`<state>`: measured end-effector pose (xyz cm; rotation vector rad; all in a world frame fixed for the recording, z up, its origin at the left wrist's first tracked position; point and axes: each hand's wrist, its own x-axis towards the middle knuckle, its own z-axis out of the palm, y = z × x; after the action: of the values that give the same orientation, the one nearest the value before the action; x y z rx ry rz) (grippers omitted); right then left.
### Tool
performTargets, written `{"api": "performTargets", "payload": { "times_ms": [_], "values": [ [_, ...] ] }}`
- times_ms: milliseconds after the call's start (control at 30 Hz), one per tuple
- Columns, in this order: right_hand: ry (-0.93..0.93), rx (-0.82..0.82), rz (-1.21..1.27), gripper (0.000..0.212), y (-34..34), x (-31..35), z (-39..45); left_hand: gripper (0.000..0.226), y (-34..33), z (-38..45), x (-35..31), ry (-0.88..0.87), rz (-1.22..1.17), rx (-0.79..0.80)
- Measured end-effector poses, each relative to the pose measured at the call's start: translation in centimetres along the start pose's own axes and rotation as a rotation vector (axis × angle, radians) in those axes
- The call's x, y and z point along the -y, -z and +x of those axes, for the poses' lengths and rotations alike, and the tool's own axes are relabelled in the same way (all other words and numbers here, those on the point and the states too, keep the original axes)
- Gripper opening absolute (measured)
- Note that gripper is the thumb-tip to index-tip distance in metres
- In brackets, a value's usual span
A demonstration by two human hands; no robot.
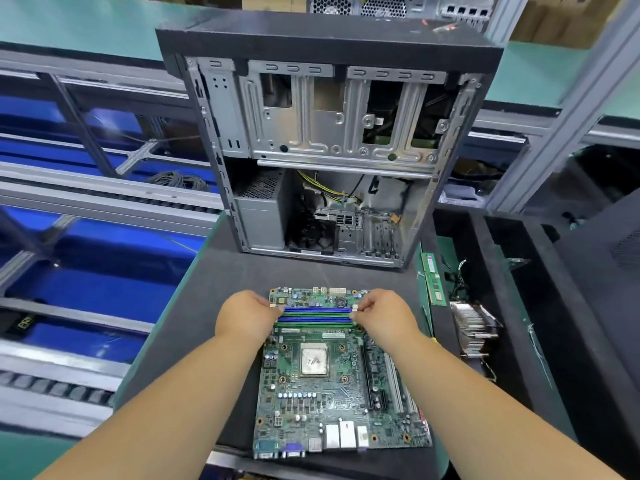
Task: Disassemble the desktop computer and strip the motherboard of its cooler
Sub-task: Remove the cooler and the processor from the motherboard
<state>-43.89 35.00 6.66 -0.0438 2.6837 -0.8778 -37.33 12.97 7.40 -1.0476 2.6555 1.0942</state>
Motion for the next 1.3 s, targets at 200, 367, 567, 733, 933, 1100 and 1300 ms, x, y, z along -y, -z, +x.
{"api": "performTargets", "payload": {
  "times_ms": [200, 367, 567, 733, 933, 1100, 1300],
  "values": [
    [-0.001, -0.032, -0.045, 0.014, -0.7, 0.2, 0.0, 0.015, -0.2, -0.3, 0.3, -0.003, -0.093, 0.017],
    [0.015, -0.062, -0.052, 0.015, -0.9, 0.2, -0.2, 0.008, -0.6, -0.4, 0.5, -0.032, -0.103, -0.047],
    [0.132, -0.125, -0.137, 0.019, -0.3, 0.4, -1.6, 0.015, -0.6, -0.8, 1.4, -0.118, -0.174, -0.007],
    [0.537, 0.015, -0.166, 0.021, -0.6, -0.1, -4.1, 0.016, -0.2, -2.6, 2.5, -0.484, -0.052, -0.143],
    [0.673, 0.196, -0.38, 0.053, -1.9, -1.2, -5.0, 0.048, -1.1, -4.0, 2.7, -0.867, 0.363, 0.176],
    [0.688, 0.159, -0.401, 0.053, -2.5, -1.5, -5.1, 0.058, -2.3, -4.1, 2.5, -0.861, 0.466, 0.19],
    [0.717, 0.105, -0.345, 0.05, -3.3, -2.3, -5.9, 0.056, -2.6, -4.0, 2.3, -0.81, 0.462, 0.197]
  ]
}}
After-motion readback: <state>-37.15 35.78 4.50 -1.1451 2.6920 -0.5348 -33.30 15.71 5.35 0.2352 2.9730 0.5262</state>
